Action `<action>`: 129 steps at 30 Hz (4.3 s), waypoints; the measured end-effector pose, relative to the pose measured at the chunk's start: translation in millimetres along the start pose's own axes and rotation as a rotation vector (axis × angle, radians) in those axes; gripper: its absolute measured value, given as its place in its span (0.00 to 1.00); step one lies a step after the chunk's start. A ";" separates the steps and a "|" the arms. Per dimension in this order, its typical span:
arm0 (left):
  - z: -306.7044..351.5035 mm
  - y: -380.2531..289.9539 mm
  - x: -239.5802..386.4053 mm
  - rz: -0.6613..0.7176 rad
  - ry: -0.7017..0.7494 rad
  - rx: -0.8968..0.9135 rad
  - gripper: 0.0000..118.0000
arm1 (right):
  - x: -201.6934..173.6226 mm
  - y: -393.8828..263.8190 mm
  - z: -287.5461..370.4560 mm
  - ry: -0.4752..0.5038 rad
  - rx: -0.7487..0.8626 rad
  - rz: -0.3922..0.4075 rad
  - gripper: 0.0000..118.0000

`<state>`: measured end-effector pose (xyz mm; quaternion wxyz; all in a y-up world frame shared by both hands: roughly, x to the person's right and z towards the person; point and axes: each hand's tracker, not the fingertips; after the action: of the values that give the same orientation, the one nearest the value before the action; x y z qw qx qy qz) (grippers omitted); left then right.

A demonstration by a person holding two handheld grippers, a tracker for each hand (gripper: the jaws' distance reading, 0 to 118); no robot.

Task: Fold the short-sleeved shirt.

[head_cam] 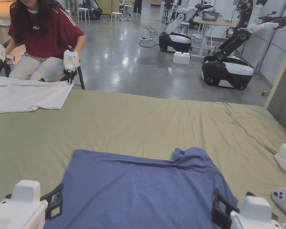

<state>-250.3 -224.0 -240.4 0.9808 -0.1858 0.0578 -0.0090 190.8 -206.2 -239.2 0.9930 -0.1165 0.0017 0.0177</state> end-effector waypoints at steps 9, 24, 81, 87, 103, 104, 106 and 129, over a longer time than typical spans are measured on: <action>13.0 59.1 34.3 -0.020 0.028 0.240 0.00 | -36.2 58.6 -15.8 0.020 0.211 -0.018 0.00; 2.1 20.2 -42.4 0.019 -0.003 -0.192 0.00 | -42.5 52.9 -15.9 0.058 0.154 0.031 0.00; -3.4 -104.2 -54.0 0.070 -0.069 -0.660 0.02 | 83.6 -117.8 24.7 0.050 -0.738 0.029 0.04; -0.9 -90.1 -58.1 0.113 -0.074 -0.569 0.02 | 77.3 -90.0 22.0 0.032 -0.714 0.035 0.04; -140.6 4.5 -47.1 0.148 -0.088 -0.445 0.02 | 94.1 -24.4 -115.7 0.030 -0.618 -0.079 0.05; -154.3 5.5 -45.7 0.141 -0.084 -0.452 0.02 | 94.1 -26.3 -129.6 0.032 -0.628 -0.079 0.05; -175.3 6.9 -43.9 0.140 -0.077 -0.478 0.02 | 96.6 -32.1 -151.1 0.030 -0.652 -0.090 0.05; -94.9 3.2 -12.9 0.056 -0.014 -0.124 0.40 | 57.5 -20.6 -94.1 0.018 -0.214 -0.011 0.40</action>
<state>-274.2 -254.9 -327.8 0.9677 -0.2448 0.0564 0.0231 249.0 -246.1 -326.4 0.9750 -0.2219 0.0081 0.0114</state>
